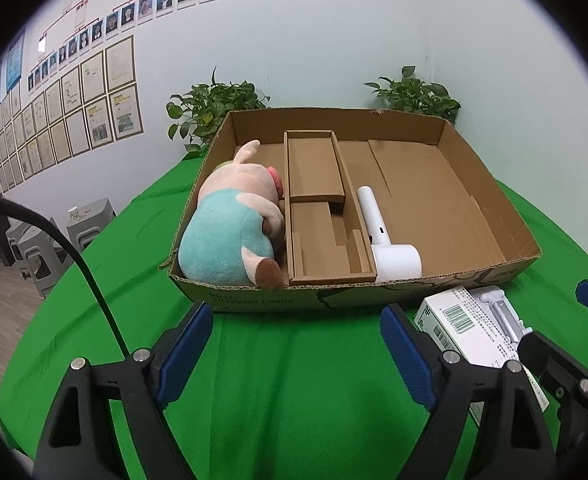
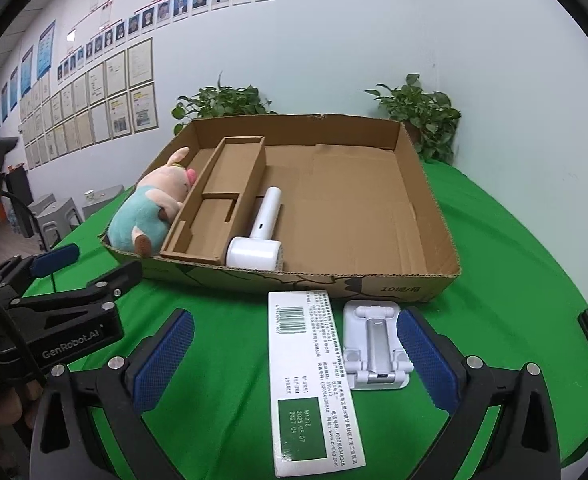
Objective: Organize objects
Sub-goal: 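Withdraw both grippers from the box toward the white product box, then grasp the white boxed product with the left gripper while the right gripper grasps it too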
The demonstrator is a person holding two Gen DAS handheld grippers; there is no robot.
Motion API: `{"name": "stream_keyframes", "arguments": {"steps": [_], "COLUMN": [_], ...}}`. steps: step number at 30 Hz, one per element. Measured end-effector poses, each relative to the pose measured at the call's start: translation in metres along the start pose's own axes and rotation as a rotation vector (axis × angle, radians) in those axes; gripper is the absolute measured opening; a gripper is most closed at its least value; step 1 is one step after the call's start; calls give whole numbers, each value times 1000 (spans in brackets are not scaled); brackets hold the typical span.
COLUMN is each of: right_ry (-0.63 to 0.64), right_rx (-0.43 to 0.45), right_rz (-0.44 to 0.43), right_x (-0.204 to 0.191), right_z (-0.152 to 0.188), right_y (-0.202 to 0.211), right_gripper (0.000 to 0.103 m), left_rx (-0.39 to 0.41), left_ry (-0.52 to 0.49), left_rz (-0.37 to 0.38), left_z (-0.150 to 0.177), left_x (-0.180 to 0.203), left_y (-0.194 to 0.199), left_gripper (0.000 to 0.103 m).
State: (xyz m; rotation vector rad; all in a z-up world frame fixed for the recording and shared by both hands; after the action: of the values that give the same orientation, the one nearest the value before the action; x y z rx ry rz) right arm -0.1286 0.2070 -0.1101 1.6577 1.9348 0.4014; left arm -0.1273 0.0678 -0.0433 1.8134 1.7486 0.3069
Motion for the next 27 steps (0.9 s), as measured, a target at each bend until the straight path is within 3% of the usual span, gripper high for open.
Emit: {"name": "stream_keyframes", "arguments": {"steps": [9,15,17,20,21,24,26,27], "right_ry": [101,68,47,49,54,41,44,55], "right_rx": [-102,-177,-219,-281,-285,-294,-281,-264], "right_rz": [-67,45,50,40,40,-50,-110,-107], "right_x": [3,34,41,39,36,21,11,9], "right_z": [39,59,64,75,77,78,76,76], "right_y": [2,-14,-22,-32,-31,-21,-11,-8], "right_gripper": [102,100,92,62,60,60,66,87], "left_rx": [-30,-65,-73,-91,-95,-101,-113,-127], "left_ry": [-29,-35,-35,-32,-30,-20,-13,-7], "left_rz": [74,133,159,204,222,290,362,412], "left_z": [8,15,17,20,21,22,23,25], "left_x": [9,19,23,27,28,31,35,39], "left_y": [-7,-14,-16,-19,-19,-18,-19,-21], "left_gripper": [86,86,86,86,86,86,86,86]}}
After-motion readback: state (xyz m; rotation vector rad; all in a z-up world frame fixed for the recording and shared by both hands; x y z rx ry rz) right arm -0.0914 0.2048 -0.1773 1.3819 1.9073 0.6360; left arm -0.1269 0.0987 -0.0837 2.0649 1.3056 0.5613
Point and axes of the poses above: each gripper's, at about its wrist camera, not at the fingertips, and y roughly against the way its jaws point, x to its right, z to its underside, the point moved 5 cm from there along -y, roughly the way its jaws point, and after that the axes turned 14 degrees about -y, right-handed, at the moved point
